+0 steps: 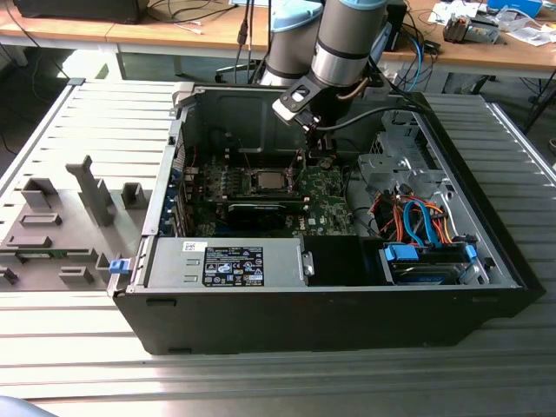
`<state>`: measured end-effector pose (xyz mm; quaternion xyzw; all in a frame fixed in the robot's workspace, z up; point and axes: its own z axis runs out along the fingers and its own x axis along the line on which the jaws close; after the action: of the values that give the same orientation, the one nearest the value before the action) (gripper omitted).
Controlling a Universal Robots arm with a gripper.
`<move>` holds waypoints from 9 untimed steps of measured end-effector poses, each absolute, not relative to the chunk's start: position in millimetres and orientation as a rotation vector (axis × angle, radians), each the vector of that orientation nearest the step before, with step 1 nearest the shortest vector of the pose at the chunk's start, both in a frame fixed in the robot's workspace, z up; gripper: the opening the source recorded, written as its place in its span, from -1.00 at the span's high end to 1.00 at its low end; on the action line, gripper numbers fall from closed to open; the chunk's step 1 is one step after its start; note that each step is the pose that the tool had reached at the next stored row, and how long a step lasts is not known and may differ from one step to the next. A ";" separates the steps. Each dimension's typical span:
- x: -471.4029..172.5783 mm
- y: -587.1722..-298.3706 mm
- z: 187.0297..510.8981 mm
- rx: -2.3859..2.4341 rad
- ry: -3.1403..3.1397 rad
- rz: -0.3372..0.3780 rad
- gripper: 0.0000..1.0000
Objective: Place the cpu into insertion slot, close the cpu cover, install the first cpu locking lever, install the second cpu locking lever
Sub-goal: 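Close the cpu cover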
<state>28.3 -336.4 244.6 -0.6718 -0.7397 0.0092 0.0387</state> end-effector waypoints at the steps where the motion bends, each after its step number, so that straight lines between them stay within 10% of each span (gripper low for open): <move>1: 27.9 -336.4 244.6 -2.060 -2.268 0.028 0.79; 9: 25.7 -336.4 244.5 -2.060 -2.268 0.028 0.79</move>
<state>25.7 -336.4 244.5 -0.6718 -0.7397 0.0092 0.0386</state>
